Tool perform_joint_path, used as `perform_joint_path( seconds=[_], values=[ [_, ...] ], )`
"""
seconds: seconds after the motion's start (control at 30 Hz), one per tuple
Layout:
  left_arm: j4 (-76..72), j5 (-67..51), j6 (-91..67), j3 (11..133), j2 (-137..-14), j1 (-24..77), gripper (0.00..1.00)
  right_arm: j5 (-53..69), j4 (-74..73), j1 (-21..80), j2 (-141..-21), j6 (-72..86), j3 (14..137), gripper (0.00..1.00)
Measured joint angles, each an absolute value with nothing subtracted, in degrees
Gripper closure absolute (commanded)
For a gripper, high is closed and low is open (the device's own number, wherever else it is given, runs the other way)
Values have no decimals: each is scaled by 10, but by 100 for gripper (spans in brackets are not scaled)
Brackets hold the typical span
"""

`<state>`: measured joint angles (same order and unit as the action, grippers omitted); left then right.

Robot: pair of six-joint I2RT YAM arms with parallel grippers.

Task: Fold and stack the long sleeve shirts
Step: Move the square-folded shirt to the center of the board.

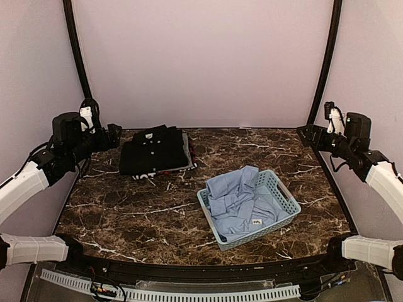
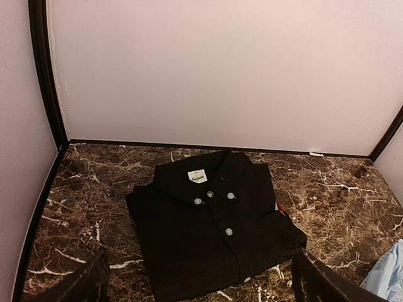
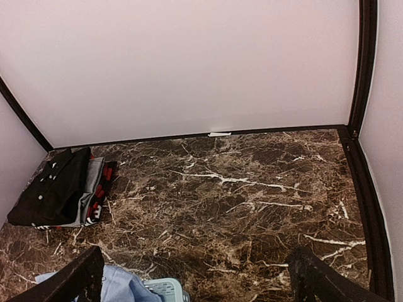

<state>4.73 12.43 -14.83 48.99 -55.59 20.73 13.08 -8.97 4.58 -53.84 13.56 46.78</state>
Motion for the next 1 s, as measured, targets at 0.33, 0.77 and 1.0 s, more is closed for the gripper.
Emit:
perform_joint_path(
  seconds=[0.33, 0.77, 1.0],
  values=[
    [47, 124, -151, 490, -556, 207, 1, 131, -90, 46, -540, 135, 468, 1],
    [47, 107, -157, 490, -556, 207, 1, 112, -175, 74, -540, 194, 453, 1],
    [47, 86, -166, 490, -559, 207, 1, 56, -270, 206, -552, 291, 399, 1]
  ],
)
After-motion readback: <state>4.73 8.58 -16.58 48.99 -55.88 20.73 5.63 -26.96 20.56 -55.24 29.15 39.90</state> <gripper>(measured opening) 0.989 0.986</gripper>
